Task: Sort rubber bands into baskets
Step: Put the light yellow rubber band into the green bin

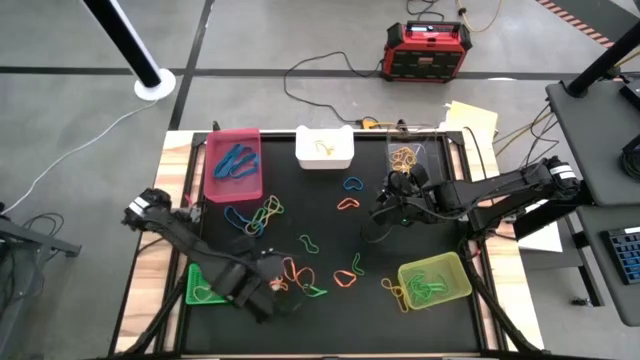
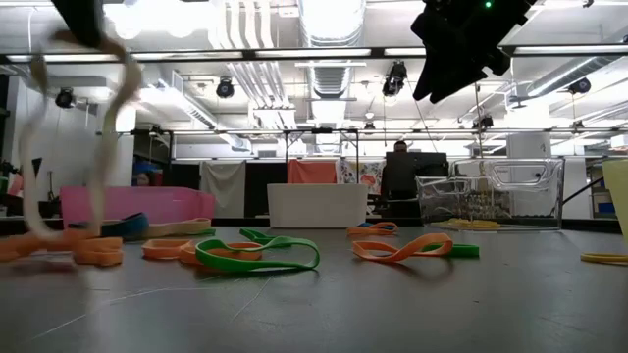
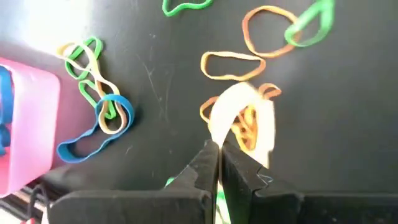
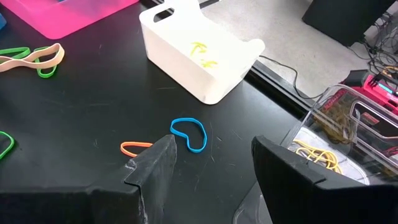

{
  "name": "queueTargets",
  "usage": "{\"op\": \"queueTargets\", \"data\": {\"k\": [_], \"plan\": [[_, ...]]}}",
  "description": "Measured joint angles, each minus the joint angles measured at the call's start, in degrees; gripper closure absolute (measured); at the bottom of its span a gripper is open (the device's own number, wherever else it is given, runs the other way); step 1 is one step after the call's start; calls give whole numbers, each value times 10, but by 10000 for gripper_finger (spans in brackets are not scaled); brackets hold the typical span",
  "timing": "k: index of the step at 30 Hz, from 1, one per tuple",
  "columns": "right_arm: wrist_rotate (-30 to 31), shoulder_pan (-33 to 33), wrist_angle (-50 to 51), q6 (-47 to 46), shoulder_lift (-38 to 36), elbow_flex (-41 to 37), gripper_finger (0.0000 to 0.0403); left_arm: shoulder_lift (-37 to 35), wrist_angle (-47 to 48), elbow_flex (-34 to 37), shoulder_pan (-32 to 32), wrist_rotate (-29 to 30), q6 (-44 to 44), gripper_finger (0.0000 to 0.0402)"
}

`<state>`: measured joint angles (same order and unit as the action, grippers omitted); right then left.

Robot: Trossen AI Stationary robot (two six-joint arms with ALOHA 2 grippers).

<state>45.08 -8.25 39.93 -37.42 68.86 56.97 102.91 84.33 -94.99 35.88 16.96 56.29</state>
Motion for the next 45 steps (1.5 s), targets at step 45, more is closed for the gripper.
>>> {"op": "queueTargets", "data": {"k": [45], "plan": [[-21, -1, -42, -41, 0, -31, 197, -239, -129, 378, 99, -292, 147, 401]]}}
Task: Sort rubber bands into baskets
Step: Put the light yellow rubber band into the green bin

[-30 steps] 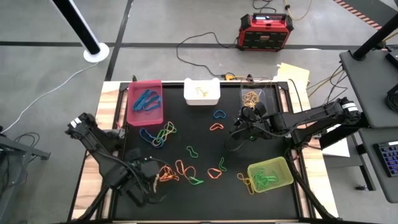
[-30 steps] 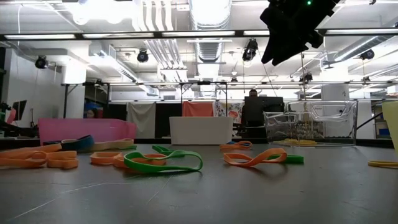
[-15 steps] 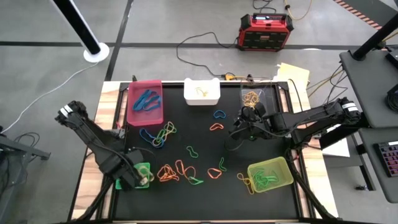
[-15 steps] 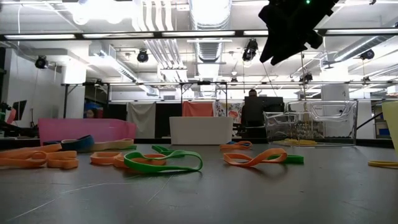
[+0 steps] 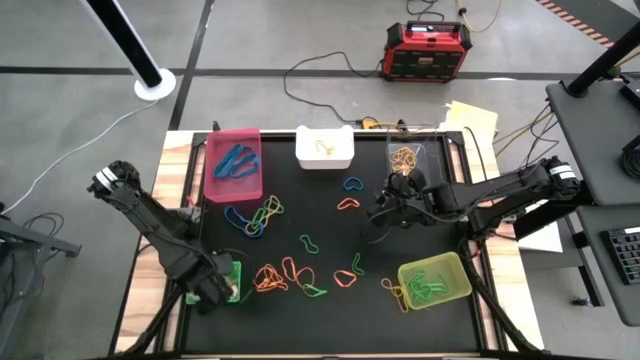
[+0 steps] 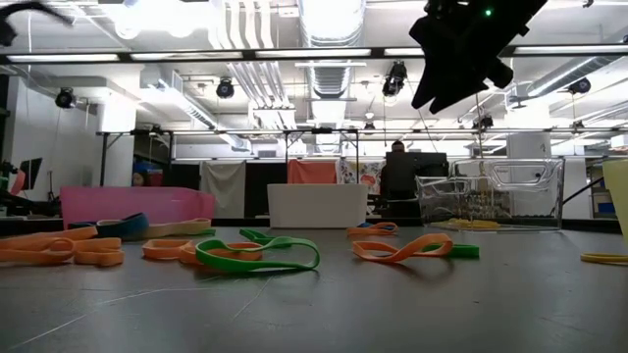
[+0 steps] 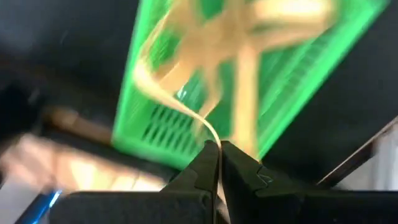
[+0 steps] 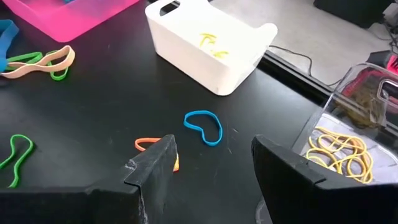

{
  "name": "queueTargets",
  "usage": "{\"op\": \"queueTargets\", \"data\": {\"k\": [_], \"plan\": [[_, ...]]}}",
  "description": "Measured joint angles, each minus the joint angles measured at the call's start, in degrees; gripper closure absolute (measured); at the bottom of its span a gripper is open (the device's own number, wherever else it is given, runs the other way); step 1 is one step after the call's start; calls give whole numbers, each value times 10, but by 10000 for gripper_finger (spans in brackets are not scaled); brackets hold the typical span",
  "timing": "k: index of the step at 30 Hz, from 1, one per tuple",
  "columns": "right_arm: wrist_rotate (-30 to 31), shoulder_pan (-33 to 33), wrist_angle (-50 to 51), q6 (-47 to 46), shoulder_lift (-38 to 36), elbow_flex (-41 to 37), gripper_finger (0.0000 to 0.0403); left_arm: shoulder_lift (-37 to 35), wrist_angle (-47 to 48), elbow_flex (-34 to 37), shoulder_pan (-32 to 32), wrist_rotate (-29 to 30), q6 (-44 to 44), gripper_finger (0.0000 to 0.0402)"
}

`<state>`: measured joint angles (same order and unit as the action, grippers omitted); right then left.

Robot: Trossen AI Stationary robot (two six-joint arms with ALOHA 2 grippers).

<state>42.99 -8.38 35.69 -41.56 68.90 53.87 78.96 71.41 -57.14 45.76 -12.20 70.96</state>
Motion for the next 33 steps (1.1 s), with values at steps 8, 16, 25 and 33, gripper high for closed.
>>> {"op": "queueTargets", "data": {"k": [8, 16, 25, 33], "plan": [[-14, 0, -18, 1, 0, -3, 197, 33, -90, 3, -4, 101, -20, 401], [-14, 0, -18, 7, 0, -4, 197, 118, -97, 3, -7, 77, -88, 401], [-14, 0, -20, 11, 0, -4, 197, 151, -95, -3, -18, 100, -85, 390], [-14, 0, -22, 11, 0, -4, 197, 144, -88, -29, -18, 87, -73, 298]]}}
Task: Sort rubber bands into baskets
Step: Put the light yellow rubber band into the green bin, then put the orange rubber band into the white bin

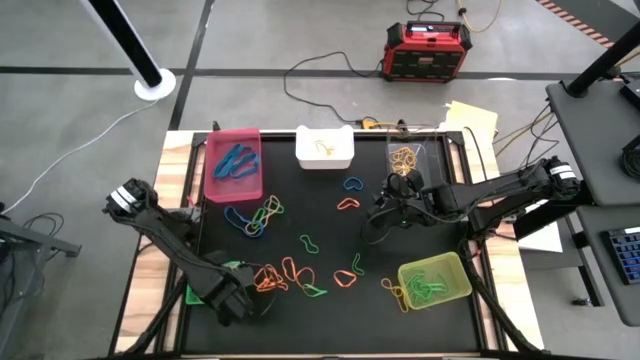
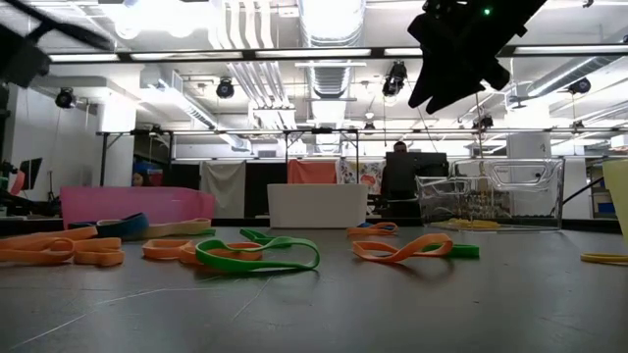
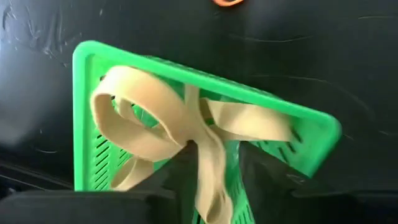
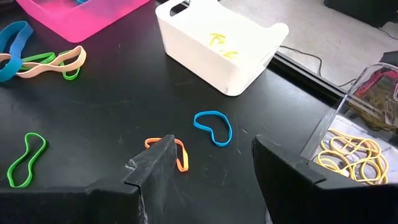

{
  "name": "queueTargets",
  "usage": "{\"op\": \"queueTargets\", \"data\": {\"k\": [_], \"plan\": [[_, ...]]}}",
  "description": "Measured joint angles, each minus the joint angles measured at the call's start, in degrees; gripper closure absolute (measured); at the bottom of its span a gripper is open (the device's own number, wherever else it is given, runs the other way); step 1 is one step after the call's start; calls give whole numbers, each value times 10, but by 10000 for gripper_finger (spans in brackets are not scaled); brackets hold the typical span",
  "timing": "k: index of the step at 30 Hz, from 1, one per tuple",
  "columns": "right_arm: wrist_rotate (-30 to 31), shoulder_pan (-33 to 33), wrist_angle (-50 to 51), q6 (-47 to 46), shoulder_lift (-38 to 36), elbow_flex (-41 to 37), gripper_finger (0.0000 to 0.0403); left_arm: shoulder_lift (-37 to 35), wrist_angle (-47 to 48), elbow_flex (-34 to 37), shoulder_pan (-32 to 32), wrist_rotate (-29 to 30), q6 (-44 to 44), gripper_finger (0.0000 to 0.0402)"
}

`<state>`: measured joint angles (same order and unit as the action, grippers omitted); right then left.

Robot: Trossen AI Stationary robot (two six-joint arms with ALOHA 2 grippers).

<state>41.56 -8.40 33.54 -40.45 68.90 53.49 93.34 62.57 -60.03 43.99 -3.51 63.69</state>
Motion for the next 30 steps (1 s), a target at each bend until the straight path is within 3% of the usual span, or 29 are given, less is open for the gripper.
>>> {"op": "queueTargets", "data": {"k": [5, 11, 14, 18, 30], "plan": [[0, -7, -6, 5, 5, 0, 197, 0, 32, -54, 1, 28, -38, 253], [0, -45, -94, 88, 39, 0, 197, -1, 23, -129, -2, 199, -151, 243], [0, -61, -128, 114, 56, 0, 197, 0, -11, -136, -13, 252, -196, 248], [0, -71, -134, 99, 66, 0, 197, 3, -80, -101, -32, 257, -214, 258], [5, -82, -133, 70, 71, 0, 197, 3, -171, -7, -39, 251, -179, 263]]}}
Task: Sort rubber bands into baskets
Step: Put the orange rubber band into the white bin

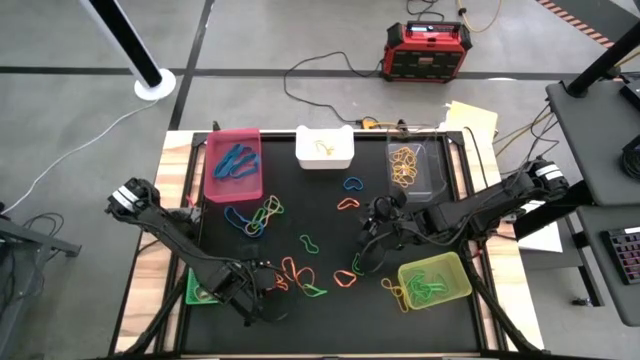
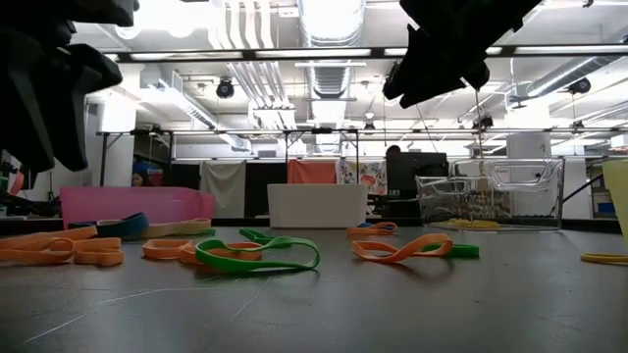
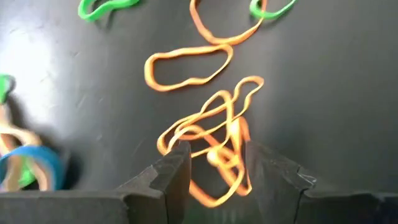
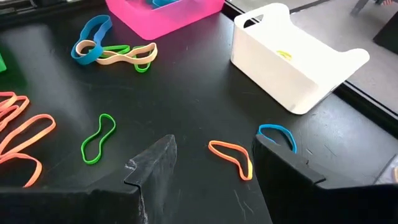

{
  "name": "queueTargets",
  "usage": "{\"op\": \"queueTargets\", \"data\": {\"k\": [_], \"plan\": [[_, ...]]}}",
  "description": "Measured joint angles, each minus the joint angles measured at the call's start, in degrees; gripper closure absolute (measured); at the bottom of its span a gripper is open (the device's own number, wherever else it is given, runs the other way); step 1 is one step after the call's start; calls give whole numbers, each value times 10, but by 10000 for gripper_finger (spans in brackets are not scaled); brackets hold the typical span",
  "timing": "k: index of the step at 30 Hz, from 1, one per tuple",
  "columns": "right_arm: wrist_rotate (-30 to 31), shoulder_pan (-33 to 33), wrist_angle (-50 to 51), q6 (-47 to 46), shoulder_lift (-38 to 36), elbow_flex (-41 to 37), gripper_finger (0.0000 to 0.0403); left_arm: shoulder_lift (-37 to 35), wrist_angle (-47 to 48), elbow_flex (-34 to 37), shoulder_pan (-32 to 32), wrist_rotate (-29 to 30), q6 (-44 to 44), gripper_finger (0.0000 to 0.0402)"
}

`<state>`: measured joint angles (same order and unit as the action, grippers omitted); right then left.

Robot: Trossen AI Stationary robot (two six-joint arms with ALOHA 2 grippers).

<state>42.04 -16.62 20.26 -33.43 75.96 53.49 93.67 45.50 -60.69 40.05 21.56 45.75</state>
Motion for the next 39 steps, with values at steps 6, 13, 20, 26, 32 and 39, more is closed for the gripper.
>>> {"op": "queueTargets", "data": {"k": [6, 13, 20, 26, 32, 39], "plan": [[0, 0, 0, 0, 0, 0, 197, 0, -41, 8, -14, 0, -12, 263], [0, 0, 0, 0, 0, 0, 197, 0, -70, 42, -32, -22, -2, 263], [0, 0, 0, 3, 0, -1, 197, 0, -85, 70, -31, -42, 23, 263], [0, 0, 1, 4, 0, -1, 197, 0, -146, 85, -31, -42, 19, 263], [0, 0, 1, 12, 0, -1, 197, 0, -140, 87, -31, -42, 26, 272], [0, 0, 2, 18, 0, -1, 197, 0, -141, 91, -31, -42, 39, 301]]}}
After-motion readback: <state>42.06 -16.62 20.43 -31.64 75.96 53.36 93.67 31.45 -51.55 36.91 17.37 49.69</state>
